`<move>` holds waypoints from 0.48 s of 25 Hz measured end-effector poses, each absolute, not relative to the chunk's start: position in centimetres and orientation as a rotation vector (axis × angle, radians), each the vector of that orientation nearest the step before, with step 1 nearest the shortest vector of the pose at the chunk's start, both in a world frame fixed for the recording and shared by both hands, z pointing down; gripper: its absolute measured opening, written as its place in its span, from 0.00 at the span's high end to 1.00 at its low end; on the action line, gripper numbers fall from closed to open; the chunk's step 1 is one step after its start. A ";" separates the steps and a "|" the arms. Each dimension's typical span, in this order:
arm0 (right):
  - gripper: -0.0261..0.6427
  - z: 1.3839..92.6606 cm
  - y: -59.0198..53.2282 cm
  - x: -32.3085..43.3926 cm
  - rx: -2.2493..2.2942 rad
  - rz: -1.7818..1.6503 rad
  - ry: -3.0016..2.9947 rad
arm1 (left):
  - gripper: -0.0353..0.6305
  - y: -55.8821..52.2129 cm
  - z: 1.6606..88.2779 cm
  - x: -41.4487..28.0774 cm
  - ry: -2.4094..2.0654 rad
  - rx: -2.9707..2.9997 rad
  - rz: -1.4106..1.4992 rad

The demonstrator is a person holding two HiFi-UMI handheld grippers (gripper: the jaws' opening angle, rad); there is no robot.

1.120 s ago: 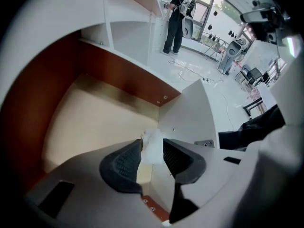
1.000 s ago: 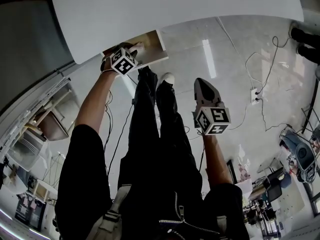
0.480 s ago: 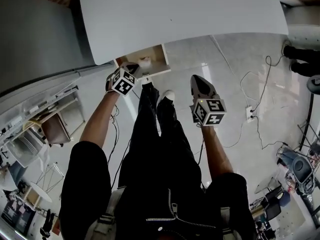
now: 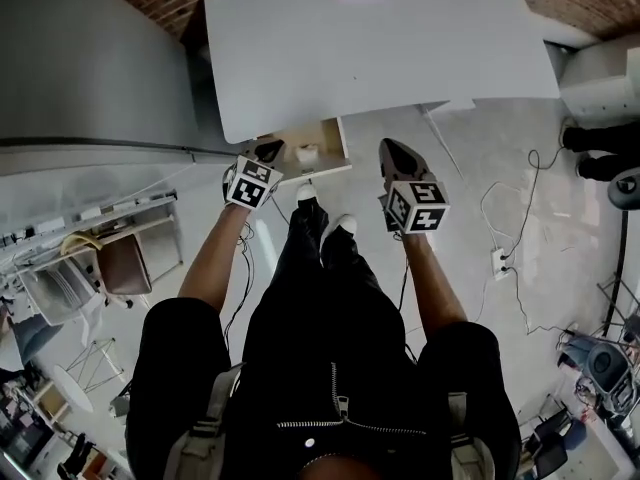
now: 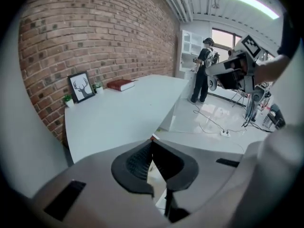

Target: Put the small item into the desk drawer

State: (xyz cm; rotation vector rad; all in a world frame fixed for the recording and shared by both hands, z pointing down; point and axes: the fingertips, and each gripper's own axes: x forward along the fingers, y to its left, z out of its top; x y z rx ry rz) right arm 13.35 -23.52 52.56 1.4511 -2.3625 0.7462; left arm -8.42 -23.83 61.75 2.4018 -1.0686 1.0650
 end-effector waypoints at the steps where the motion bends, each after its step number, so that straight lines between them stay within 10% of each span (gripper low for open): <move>1: 0.95 51.7 -23.9 13.2 1.450 0.729 -2.380 | 0.91 -24.1 60.5 -8.5 -1.097 2.406 1.030; 12: 0.95 42.6 -28.0 11.8 1.472 0.510 -2.547 | 0.91 -28.3 46.6 -11.1 -1.416 2.521 0.684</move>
